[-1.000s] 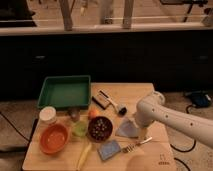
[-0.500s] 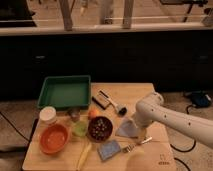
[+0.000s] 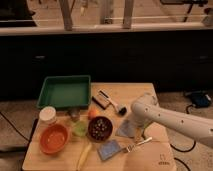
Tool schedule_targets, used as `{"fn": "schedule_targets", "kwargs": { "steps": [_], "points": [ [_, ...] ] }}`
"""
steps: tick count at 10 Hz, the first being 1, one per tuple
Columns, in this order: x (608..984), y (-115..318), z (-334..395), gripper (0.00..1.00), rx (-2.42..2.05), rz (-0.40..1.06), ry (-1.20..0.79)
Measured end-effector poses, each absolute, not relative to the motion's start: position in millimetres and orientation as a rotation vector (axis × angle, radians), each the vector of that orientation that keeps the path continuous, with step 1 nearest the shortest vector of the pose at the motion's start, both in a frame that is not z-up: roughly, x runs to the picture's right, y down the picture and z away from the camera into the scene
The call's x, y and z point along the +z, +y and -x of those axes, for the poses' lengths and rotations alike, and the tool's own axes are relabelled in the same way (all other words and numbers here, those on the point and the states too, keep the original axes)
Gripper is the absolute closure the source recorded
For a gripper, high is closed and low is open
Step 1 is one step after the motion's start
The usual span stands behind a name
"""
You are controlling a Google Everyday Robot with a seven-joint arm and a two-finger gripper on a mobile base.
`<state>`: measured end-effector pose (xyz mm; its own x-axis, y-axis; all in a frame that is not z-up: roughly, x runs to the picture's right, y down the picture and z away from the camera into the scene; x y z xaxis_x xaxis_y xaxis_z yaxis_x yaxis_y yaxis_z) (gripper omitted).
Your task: Place towel in paper cup
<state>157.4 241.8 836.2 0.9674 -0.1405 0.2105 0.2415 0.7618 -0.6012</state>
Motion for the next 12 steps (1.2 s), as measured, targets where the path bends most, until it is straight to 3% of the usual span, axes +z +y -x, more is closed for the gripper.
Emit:
{"fn": "schedule_targets", "kwargs": {
  "steps": [2, 4, 10, 12],
  "points": [
    [847.3, 246.9, -151.2, 0.22, -0.217, 0.688, -0.174],
    [850.9, 247.4, -150.8, 0.37, -0.213, 0.687, -0.181],
    [840.7, 236.7, -153.8, 0.96, -0.212, 0.685, -0.178],
    [836.2, 240.4, -155.0, 1.0, -0.22, 0.696, -0.176]
  ]
}}
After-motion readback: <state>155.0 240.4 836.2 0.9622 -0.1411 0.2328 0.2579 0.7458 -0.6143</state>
